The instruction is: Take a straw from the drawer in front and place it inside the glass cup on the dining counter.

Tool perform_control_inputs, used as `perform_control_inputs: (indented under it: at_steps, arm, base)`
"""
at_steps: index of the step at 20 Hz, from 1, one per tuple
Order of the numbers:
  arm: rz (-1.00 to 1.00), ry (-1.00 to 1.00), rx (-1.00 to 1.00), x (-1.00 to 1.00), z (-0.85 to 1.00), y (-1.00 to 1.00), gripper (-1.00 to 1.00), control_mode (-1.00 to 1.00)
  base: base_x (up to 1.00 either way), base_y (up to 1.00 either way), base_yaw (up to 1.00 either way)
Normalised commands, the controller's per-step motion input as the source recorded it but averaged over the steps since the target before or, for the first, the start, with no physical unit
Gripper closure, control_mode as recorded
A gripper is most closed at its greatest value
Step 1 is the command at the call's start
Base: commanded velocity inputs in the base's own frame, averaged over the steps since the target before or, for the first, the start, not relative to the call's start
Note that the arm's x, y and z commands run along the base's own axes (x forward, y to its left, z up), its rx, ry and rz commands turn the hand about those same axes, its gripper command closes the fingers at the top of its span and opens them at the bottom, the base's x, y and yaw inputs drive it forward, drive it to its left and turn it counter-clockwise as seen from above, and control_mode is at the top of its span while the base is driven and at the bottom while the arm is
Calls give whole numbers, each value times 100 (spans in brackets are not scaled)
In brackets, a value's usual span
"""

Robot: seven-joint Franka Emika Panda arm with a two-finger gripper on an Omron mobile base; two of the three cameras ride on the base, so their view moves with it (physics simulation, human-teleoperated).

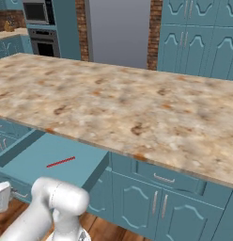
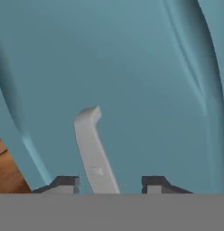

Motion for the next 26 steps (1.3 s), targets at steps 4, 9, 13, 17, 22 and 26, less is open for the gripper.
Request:
perform_control_inputs:
  at_steps: [4, 9, 13, 17, 22, 26]
  arm:
    - [0, 24, 30, -79, 90, 0, -100, -100]
    - [0, 10, 33, -61, 100, -10, -100, -100]
    - [-5, 9, 35, 4, 100, -13, -100, -100]
    - [-12, 15, 34, 46, 100, -19, -100, -100]
    - [-25, 28, 27, 74, 97, -20, -100, -100]
    - [-40, 39, 19, 84, 57, -19, -100, -100]
  base:
    - [0, 0, 0]
    - [0, 0, 0]
    - [0, 0, 0]
    - [0, 0, 0]
    - [0, 0, 0]
    - [0, 0, 0]
